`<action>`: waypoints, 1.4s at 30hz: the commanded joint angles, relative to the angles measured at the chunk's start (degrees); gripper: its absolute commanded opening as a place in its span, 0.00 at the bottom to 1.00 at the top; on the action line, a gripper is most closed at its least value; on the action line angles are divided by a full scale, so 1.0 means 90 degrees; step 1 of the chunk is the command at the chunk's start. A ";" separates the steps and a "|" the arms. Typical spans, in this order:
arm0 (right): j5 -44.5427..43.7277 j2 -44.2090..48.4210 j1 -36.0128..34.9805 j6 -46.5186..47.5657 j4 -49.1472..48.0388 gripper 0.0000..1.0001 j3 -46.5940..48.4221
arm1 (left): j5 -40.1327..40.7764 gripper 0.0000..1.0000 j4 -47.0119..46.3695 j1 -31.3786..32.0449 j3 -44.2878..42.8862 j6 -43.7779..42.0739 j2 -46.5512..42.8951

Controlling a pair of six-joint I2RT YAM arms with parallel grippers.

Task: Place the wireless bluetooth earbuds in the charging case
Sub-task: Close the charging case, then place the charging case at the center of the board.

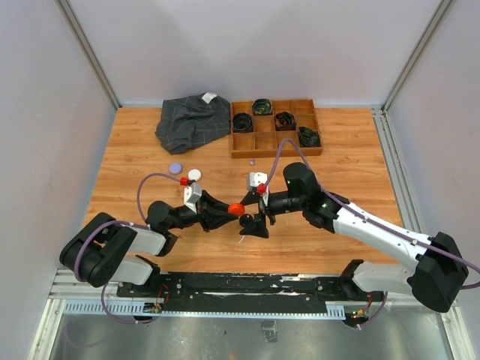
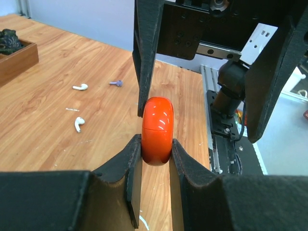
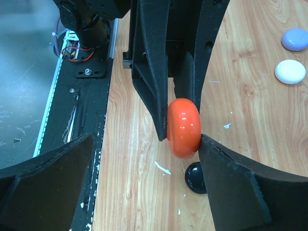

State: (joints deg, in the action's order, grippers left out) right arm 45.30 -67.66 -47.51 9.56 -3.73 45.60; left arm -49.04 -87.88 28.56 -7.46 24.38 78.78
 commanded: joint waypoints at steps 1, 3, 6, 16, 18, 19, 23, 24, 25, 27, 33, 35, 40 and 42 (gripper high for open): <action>0.0028 0.0270 -0.0027 0.0124 0.0075 0.90 0.0158 | 0.0728 0.01 -0.1479 0.0020 0.0132 0.0185 0.0078; -0.0259 0.0408 -0.0028 0.0135 0.0054 0.90 0.0092 | 0.0844 0.02 -0.1263 0.0020 0.0138 0.0261 0.0053; -0.1004 0.0677 -0.0030 0.0069 -0.0074 0.90 -0.0078 | 0.1024 0.03 -0.0691 0.0020 0.0160 0.0472 -0.0103; -0.3432 0.1677 -0.0026 -0.0466 -0.1103 0.91 -0.1159 | 0.2220 0.05 0.3741 0.0020 -0.0063 0.1003 -0.1756; -0.3733 0.1822 -0.0034 -0.0547 -0.1185 0.91 -0.1289 | 0.2374 0.05 0.4090 0.0025 0.0014 0.1317 -0.1978; -0.3873 0.1894 -0.0033 -0.0588 -0.1215 0.91 -0.1356 | 0.2410 0.05 0.4317 0.0030 0.0018 0.1436 -0.2060; -0.4405 0.2084 -0.0030 -0.0790 -0.1305 0.91 -0.1598 | 0.2590 0.09 0.5445 0.0053 -0.0115 0.1890 -0.2246; -0.4537 0.2097 -0.0025 -0.0827 -0.1275 0.91 -0.1609 | 0.2613 0.10 0.5633 0.0073 -0.0137 0.1986 -0.2249; -0.4639 0.2102 -0.0028 -0.0863 -0.1258 0.91 -0.1622 | 0.2653 0.12 0.5788 0.0086 -0.0174 0.2103 -0.2242; -0.4772 0.2138 -0.0030 -0.0926 -0.1316 0.91 -0.1699 | 0.2742 0.15 0.6151 0.0106 -0.0241 0.2357 -0.2170; -0.4981 0.2329 -0.0024 -0.0998 -0.1520 0.91 -0.1916 | 0.2906 0.23 0.6936 0.0234 -0.0591 0.2716 -0.1661; -0.4984 0.2332 -0.0029 -0.1018 -0.1526 0.91 -0.1923 | 0.2978 0.26 0.7116 0.0303 -0.0747 0.2730 -0.1415; -0.5030 0.2401 -0.0031 -0.1033 -0.1533 0.91 -0.1951 | 0.3085 0.34 0.7435 0.0450 -0.1181 0.2756 -0.0710; -0.5040 0.2436 -0.0025 -0.1040 -0.1546 0.91 -0.1970 | 0.3176 0.37 0.7521 0.0514 -0.1307 0.2798 -0.0497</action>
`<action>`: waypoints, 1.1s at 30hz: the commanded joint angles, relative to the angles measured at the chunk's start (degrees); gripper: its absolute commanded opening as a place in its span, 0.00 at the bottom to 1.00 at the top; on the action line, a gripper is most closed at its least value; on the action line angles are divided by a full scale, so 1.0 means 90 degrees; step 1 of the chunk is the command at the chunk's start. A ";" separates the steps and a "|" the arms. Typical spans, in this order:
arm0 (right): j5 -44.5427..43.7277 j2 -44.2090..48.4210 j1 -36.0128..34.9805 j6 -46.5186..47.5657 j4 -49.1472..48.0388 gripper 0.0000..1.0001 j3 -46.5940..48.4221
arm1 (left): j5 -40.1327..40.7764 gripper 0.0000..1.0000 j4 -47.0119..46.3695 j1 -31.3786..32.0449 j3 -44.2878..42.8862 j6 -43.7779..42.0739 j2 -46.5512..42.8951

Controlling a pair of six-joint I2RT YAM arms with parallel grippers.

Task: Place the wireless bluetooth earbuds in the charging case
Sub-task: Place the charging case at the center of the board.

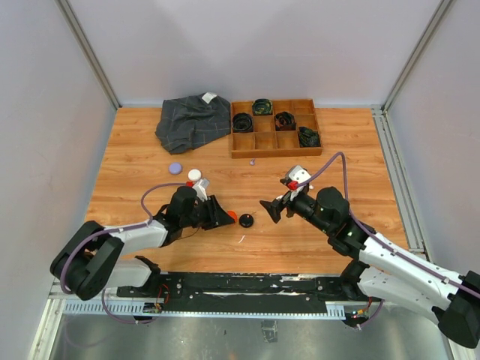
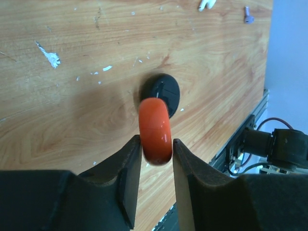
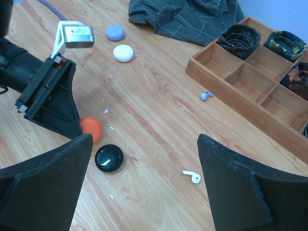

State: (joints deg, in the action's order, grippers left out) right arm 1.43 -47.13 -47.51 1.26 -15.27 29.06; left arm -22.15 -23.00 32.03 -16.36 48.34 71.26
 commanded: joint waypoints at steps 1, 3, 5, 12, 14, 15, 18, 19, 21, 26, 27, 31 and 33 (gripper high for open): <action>-0.0167 0.0167 -0.0024 -0.0118 -0.0255 0.91 -0.0138 | 0.0233 0.39 0.0367 0.0161 -0.0389 0.0137 0.0433; -0.0177 0.0186 -0.0024 -0.0130 -0.0265 0.91 -0.0138 | 0.0313 0.43 0.0515 0.0232 -0.0534 0.0132 0.0587; -0.0179 0.0191 -0.0026 -0.0130 -0.0258 0.91 -0.0150 | 0.0359 0.48 0.0605 0.0310 -0.0657 0.0095 0.0732; -0.0204 0.0260 -0.0026 -0.0140 -0.0255 0.91 -0.0164 | 0.0778 0.62 0.1260 0.0415 -0.0902 -0.0035 0.0880; -0.0218 0.0275 -0.0029 -0.0145 -0.0254 0.91 -0.0178 | 0.1097 0.69 0.1685 0.0410 -0.0986 -0.0155 0.0666; -0.0218 0.0276 -0.0030 -0.0141 -0.0261 0.91 -0.0173 | 0.1264 0.71 0.1934 0.0411 -0.1045 -0.0238 0.0553; -0.0203 0.0267 -0.0029 -0.0147 -0.0264 0.91 -0.0163 | 0.1824 0.77 0.2646 0.0406 -0.1288 -0.0511 0.0200; -0.0216 0.0266 -0.0033 -0.0149 -0.0261 0.91 -0.0170 | 0.2052 0.81 0.2887 0.0406 -0.1400 -0.0646 0.0101; -0.0237 0.0274 -0.0026 -0.0150 -0.0257 0.91 -0.0172 | 0.2472 0.87 0.3384 0.0389 -0.1673 -0.0895 -0.0032; -0.0268 0.0296 -0.0026 -0.0165 -0.0255 0.91 -0.0182 | 0.2975 0.93 0.3982 -0.0096 -0.2150 -0.1427 -0.0069; -0.0275 0.0301 -0.0032 -0.0168 -0.0257 0.91 -0.0182 | 0.2999 0.93 0.3932 -0.0233 -0.2198 -0.1545 -0.0055; -0.0286 0.0314 -0.0033 -0.0187 -0.0271 0.91 -0.0206 | 0.3486 0.93 0.3846 -0.0663 -0.2550 -0.2059 0.0203; -0.0286 0.0315 -0.0025 -0.0207 -0.0289 0.91 -0.0218 | 0.3776 0.93 0.3801 -0.0812 -0.2784 -0.2346 0.0471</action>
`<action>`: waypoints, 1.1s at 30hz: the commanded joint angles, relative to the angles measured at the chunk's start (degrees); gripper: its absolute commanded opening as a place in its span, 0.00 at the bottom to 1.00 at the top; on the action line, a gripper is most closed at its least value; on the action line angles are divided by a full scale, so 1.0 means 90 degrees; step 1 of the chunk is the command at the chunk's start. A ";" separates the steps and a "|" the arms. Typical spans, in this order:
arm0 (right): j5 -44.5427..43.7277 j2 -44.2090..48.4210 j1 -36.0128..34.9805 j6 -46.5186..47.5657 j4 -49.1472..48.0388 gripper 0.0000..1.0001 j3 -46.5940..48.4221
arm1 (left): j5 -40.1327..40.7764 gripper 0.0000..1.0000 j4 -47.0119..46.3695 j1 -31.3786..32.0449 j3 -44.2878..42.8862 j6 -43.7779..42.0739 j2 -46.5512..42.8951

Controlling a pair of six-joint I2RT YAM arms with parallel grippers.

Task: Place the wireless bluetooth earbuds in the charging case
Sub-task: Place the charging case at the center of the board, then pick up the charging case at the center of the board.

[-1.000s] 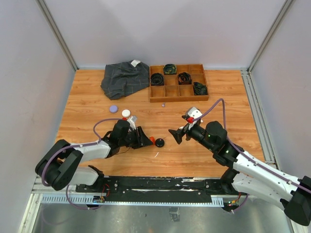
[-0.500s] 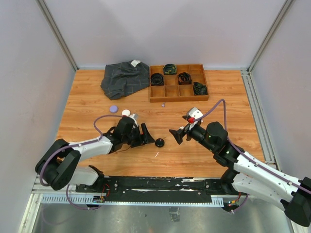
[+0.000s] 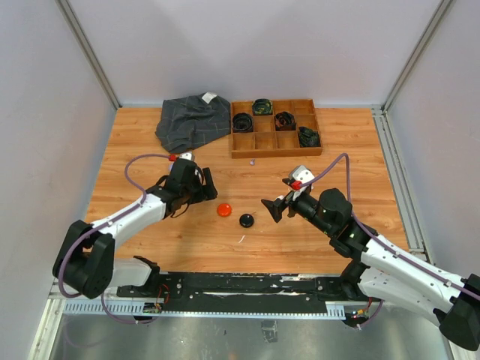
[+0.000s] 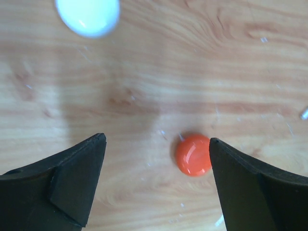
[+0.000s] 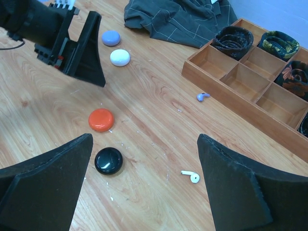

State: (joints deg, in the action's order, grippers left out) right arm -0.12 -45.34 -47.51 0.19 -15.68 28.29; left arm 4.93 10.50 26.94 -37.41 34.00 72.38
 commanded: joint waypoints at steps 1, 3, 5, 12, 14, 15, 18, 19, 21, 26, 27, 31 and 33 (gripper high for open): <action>-0.0112 0.0116 -0.0024 -0.0096 -0.0249 0.91 -0.0136 | 0.0837 0.93 0.0045 -0.0332 -0.0567 -0.0846 0.0491; -0.0105 0.0116 -0.0025 -0.0109 -0.0258 0.91 -0.0148 | 0.0906 0.93 0.0014 -0.0492 -0.0820 -0.0948 0.0782; -0.0104 0.0130 -0.0030 -0.0109 -0.0257 0.91 -0.0152 | 0.1033 0.92 -0.0087 -0.0604 -0.1003 -0.1014 0.1049; -0.0109 0.0165 -0.0029 -0.0122 -0.0255 0.91 -0.0157 | 0.1393 0.89 -0.0379 -0.0833 -0.1594 -0.1229 0.2012; -0.0099 0.0164 -0.0028 -0.0118 -0.0259 0.91 -0.0156 | 0.1464 0.89 -0.0425 -0.0865 -0.1780 -0.1263 0.2277; -0.0103 0.0165 -0.0030 -0.0120 -0.0257 0.91 -0.0162 | 0.1488 0.89 -0.0431 -0.0881 -0.1882 -0.1275 0.2443; -0.0112 0.0182 -0.0031 -0.0118 -0.0240 0.91 -0.0156 | 0.1541 0.89 -0.0431 -0.0929 -0.2159 -0.1313 0.2815; -0.0113 0.0193 -0.0025 -0.0120 -0.0235 0.91 -0.0155 | 0.1535 0.89 -0.0406 -0.0937 -0.2249 -0.1337 0.2939; -0.0116 0.0211 -0.0024 -0.0116 -0.0225 0.91 -0.0160 | 0.1532 0.88 -0.0318 -0.0935 -0.2420 -0.1392 0.3134; -0.0114 0.0189 -0.0027 -0.0123 -0.0239 0.91 -0.0168 | 0.1554 0.83 -0.0131 -0.0942 -0.2638 -0.1427 0.3449; -0.0106 0.0186 -0.0027 -0.0132 -0.0235 0.91 -0.0166 | 0.1547 0.82 -0.0102 -0.0941 -0.2663 -0.1445 0.3496; -0.0097 0.0174 -0.0030 -0.0131 -0.0240 0.91 -0.0175 | 0.1518 0.74 -0.0042 -0.0934 -0.2685 -0.1505 0.3598; -0.0094 0.0175 -0.0030 -0.0128 -0.0239 0.91 -0.0177 | 0.1464 0.67 -0.0044 -0.0938 -0.2645 -0.1519 0.3595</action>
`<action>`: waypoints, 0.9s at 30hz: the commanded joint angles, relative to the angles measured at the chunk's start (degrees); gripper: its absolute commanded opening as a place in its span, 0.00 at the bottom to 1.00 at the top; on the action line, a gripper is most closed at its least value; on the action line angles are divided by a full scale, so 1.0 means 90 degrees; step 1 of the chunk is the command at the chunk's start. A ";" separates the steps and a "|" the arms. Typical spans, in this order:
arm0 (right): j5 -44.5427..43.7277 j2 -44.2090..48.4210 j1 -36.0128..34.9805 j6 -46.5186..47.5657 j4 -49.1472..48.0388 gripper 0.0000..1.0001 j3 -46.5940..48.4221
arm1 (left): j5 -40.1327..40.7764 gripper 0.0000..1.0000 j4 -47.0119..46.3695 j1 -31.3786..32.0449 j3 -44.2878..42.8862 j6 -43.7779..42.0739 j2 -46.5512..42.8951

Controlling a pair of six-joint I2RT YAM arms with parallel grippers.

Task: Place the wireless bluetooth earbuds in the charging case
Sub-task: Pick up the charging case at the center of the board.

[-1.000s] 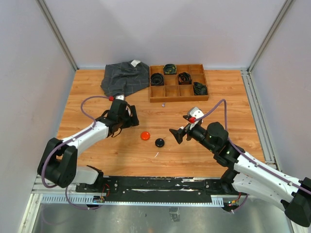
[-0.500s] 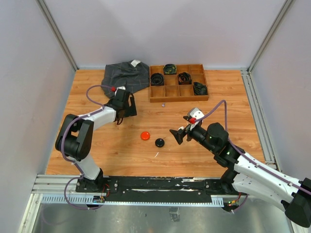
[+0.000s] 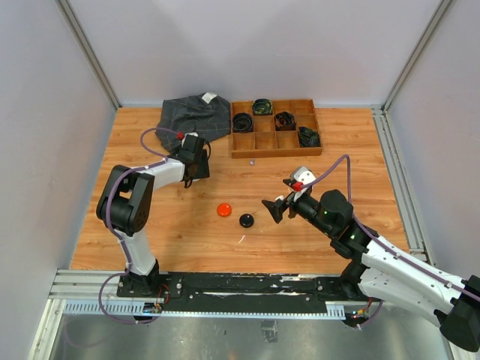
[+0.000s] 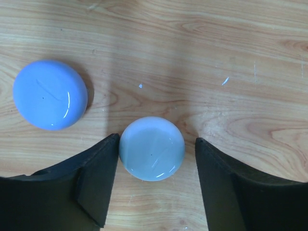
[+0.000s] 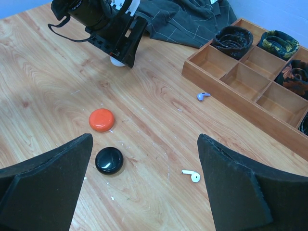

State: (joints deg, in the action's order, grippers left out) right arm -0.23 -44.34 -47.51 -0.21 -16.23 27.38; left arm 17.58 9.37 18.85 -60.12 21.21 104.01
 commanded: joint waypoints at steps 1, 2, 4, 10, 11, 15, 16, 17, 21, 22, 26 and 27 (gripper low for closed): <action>-0.0082 0.0063 -0.0025 -0.0084 -0.0179 0.91 -0.0070 | 0.0015 0.65 0.0082 -0.0038 -0.0093 -0.0106 0.0068; -0.0082 0.0063 -0.0027 -0.0084 -0.0167 0.91 -0.0066 | -0.0023 0.64 0.0082 -0.0043 -0.0062 -0.0116 0.0044; -0.0091 0.0058 -0.0030 -0.0079 -0.0156 0.91 -0.0064 | -0.0112 0.62 0.0044 -0.0026 0.0000 -0.0152 -0.0021; -0.0163 0.0092 -0.0033 -0.0062 -0.0122 0.91 -0.0074 | -0.0098 0.53 -0.0289 0.0286 0.0346 -0.0707 -0.0387; -0.0193 0.0087 -0.0029 -0.0069 -0.0107 0.92 -0.0068 | -0.0031 0.50 -0.0394 0.0389 0.0409 -0.0837 -0.0494; -0.0249 0.0028 -0.0026 -0.0070 -0.0011 0.92 -0.0004 | -0.0162 0.47 -0.0863 0.0637 0.0701 -0.1176 -0.0851; -0.0291 -0.0001 -0.0020 -0.0065 0.0051 0.92 0.0037 | -0.0242 0.46 -0.1021 0.0689 0.0792 -0.1273 -0.0941; -0.0344 -0.0032 -0.0021 -0.0056 0.0112 0.93 0.0070 | -0.0312 0.46 -0.1175 0.0742 0.0888 -0.1378 -0.1042; -0.0596 -0.0238 -0.0023 -0.0045 0.0413 0.93 0.0265 | -0.0650 0.46 -0.1842 0.1008 0.1259 -0.1839 -0.1412; -0.0624 -0.0285 -0.0008 -0.0045 0.0495 0.93 0.0332 | -0.0735 0.46 -0.2025 0.1074 0.1365 -0.1948 -0.1504; -0.0622 -0.0533 0.0020 -0.0099 0.0798 0.92 0.0582 | -0.1173 0.46 -0.2786 0.1351 0.1776 -0.2356 -0.1828; -0.0619 -0.0584 0.0028 -0.0116 0.0869 0.91 0.0645 | -0.1307 0.46 -0.2953 0.1411 0.1882 -0.2456 -0.1915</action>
State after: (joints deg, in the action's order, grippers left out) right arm -4.21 -48.40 -47.51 -0.23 -11.38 28.99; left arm 10.81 -7.53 29.58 -46.06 4.54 89.93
